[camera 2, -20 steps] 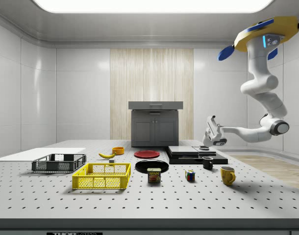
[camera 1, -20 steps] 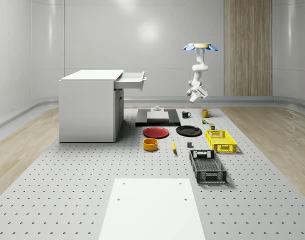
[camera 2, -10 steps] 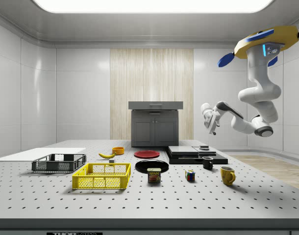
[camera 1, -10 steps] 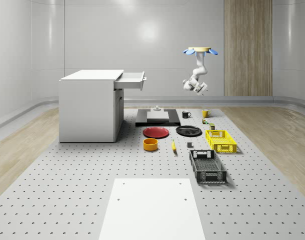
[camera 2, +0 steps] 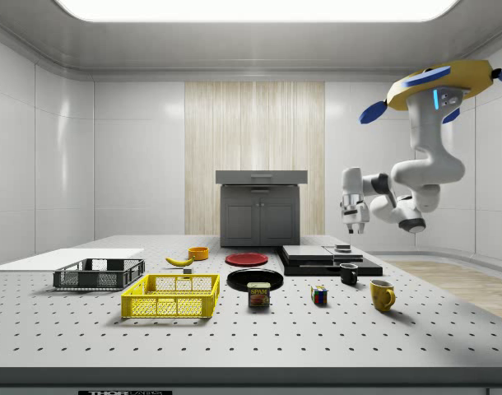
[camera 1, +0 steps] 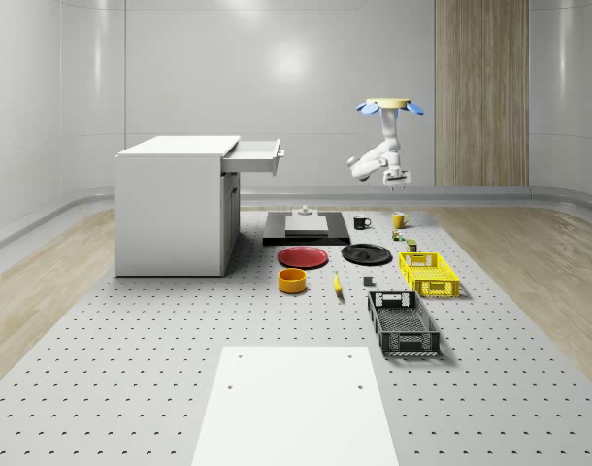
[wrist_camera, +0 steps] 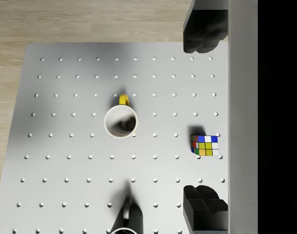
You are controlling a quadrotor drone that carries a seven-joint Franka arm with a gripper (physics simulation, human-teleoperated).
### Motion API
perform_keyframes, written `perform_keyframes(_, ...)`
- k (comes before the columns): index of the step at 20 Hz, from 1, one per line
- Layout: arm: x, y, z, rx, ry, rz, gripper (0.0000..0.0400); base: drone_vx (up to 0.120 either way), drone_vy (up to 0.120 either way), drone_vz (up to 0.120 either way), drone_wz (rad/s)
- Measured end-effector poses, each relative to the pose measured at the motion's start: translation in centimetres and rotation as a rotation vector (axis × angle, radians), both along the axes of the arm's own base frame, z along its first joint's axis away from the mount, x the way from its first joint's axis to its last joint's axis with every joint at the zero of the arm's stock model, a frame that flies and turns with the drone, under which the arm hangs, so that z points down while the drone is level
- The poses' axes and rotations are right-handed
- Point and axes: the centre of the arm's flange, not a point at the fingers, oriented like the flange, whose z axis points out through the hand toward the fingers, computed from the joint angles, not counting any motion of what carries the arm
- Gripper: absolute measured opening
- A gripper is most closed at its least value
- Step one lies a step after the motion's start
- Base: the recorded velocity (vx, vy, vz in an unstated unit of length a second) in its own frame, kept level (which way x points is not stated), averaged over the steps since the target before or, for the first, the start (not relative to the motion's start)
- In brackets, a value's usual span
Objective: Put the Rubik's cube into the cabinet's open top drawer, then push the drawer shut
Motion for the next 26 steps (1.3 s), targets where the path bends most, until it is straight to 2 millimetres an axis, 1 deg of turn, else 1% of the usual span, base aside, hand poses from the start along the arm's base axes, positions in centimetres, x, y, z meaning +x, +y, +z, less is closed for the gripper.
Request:
perform_keyframes(3, 0.00, -0.47, -0.06, -0.047, 0.002, -0.001, 0.0400, 0.120, -0.120, -0.120, 0.000)
perform_keyframes(9, -0.01, -0.90, -0.10, -0.091, 0.003, -0.002, 0.0400, 0.027, -0.007, -0.120, 0.000)
perform_keyframes(17, -0.01, -1.06, -0.11, -0.108, 0.004, -0.002, 0.0400, 0.120, 0.000, -0.120, 0.000)
perform_keyframes(21, -0.01, -1.09, -0.11, -0.111, 0.004, -0.002, 0.0400, 0.120, -0.100, -0.120, 0.000)
perform_keyframes(25, -0.01, -1.10, -0.11, -0.112, 0.004, -0.002, 0.0400, 0.120, -0.010, -0.120, 0.000)
perform_keyframes(26, -0.01, -1.10, -0.11, -0.112, 0.004, -0.002, 0.0400, 0.000, 0.000, -0.120, 0.000)
